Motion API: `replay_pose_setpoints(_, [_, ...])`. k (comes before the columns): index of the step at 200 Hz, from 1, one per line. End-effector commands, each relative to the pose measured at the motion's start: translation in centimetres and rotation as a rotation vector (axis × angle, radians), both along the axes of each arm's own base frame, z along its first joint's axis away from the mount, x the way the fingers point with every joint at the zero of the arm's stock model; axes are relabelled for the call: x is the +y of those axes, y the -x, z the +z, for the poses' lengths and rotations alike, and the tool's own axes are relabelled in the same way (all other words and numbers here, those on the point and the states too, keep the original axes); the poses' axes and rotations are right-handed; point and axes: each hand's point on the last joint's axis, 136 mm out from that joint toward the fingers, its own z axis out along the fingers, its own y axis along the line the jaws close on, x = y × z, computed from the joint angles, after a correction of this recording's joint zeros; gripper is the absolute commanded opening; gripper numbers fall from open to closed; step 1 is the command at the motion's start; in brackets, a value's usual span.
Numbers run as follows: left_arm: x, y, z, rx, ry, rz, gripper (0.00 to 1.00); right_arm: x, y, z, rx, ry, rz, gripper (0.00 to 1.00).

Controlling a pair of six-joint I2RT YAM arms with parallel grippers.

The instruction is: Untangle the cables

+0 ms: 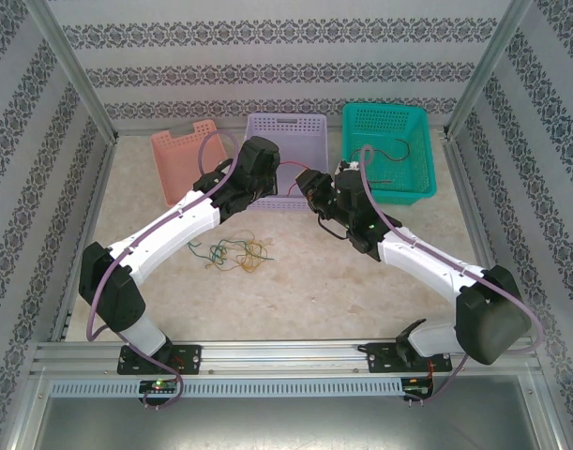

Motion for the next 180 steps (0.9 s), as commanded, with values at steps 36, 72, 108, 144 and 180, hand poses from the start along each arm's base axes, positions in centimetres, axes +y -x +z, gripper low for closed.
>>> replay_pose_setpoints(36, [0.4,0.6,0.3,0.028,0.034,0.046,0.00,-0.2,-0.1,-0.1,-0.006,0.080,0.029,0.10])
replay_pose_setpoints(72, [1.8,0.5,0.9,0.015,-0.034,0.035,0.00,-1.2,2.0,-1.6,0.014,0.281,0.150,0.00])
replay_pose_setpoints(108, [3.2,-3.0,3.2,-0.099,-0.212,-0.128,0.00,-0.9,6.8,-4.0,0.005,0.551,0.462,0.00])
replay_pose_setpoints(144, [2.7,-7.4,5.9,-0.262,-0.518,-0.441,0.00,-0.3,13.4,-6.7,-0.029,0.748,0.850,0.00])
replay_pose_setpoints(180, [-0.2,-9.1,7.7,-0.433,-0.808,-0.764,0.00,-0.7,17.9,-8.1,-0.057,0.888,1.093,0.00])
